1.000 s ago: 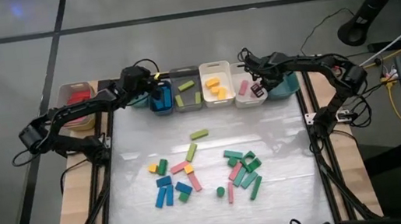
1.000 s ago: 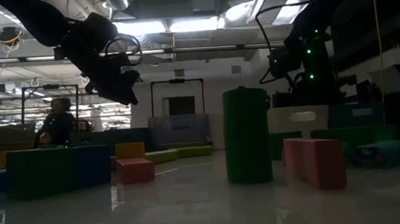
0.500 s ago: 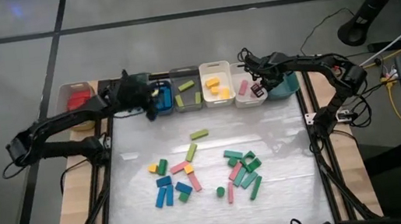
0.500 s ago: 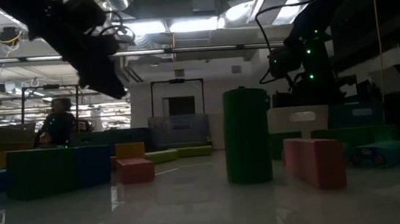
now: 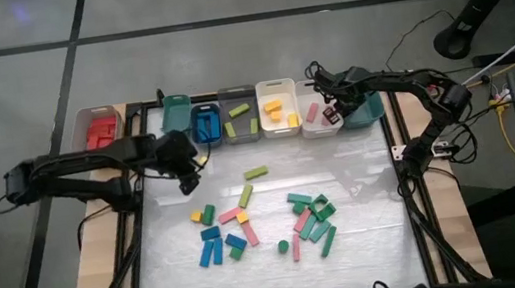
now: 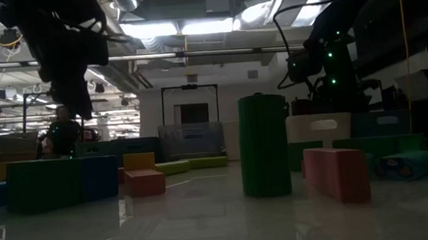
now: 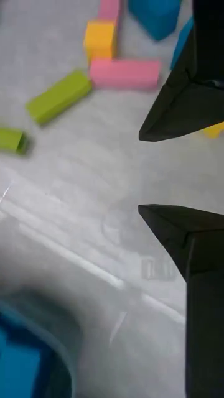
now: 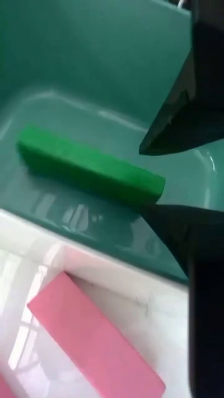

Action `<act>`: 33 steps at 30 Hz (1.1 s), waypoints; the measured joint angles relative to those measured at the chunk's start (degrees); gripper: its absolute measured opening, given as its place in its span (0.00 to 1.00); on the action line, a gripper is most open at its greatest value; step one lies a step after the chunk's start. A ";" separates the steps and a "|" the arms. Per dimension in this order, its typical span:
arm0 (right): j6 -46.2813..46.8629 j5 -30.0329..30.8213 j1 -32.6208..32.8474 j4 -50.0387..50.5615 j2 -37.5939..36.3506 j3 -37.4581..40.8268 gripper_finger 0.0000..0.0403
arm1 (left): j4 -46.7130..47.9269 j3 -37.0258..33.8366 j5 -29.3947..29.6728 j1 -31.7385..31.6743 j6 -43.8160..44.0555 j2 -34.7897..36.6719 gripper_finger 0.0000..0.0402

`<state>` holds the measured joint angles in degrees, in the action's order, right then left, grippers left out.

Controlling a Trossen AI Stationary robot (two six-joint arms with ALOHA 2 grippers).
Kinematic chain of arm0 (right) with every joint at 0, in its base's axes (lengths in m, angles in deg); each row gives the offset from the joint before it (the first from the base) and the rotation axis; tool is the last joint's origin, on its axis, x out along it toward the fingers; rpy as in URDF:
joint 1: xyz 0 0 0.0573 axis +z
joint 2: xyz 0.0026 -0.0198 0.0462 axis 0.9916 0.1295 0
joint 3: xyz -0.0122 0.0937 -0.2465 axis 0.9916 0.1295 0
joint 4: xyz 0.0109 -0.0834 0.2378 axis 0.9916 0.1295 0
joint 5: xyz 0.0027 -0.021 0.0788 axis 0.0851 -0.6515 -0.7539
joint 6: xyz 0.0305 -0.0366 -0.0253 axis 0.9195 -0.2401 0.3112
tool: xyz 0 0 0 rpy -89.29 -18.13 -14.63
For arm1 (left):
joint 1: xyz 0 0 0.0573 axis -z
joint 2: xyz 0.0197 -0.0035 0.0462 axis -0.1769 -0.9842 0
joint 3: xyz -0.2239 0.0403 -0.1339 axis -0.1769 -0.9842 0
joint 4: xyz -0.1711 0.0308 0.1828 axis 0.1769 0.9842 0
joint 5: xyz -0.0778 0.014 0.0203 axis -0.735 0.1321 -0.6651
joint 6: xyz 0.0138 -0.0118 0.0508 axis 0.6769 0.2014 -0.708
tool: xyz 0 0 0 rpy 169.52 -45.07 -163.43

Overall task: Sort blocks
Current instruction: Put the green block into the right green bin

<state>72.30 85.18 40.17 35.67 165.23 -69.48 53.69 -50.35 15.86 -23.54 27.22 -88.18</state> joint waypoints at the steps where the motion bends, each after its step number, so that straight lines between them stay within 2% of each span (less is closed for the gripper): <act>1: -0.02 0.47 0.00 -0.01 0.00 0.00 0.38 | -0.31 0.00 0.01 1.35 1.58 -0.01 0.41; 6: 0.27 1.05 -0.02 2.66 0.19 -1.80 0.43 | -0.81 0.00 0.03 7.55 12.62 -0.04 0.41; 10: 0.68 0.39 0.09 8.45 0.67 -5.41 0.43 | -0.90 0.00 0.09 11.76 20.24 -0.07 0.41; 15: 0.05 0.56 0.07 9.47 0.18 -9.96 0.42 | -2.44 0.00 1.26 15.96 26.51 -1.52 0.41; 21: -1.28 0.90 0.07 10.10 -0.04 -14.99 0.42 | -7.22 0.00 1.37 19.59 28.55 -7.33 0.41; 25: -2.98 0.92 0.89 9.96 -0.09 -16.99 0.42 | -6.74 -0.02 1.37 21.09 29.66 -11.23 0.41; 33: -4.65 -0.59 6.78 9.00 -0.13 -20.11 0.42 | -7.09 -0.02 1.36 22.22 34.50 -15.69 0.41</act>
<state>67.65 84.59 46.95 44.67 165.10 -89.59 46.60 -50.37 17.22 -1.33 61.73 -103.87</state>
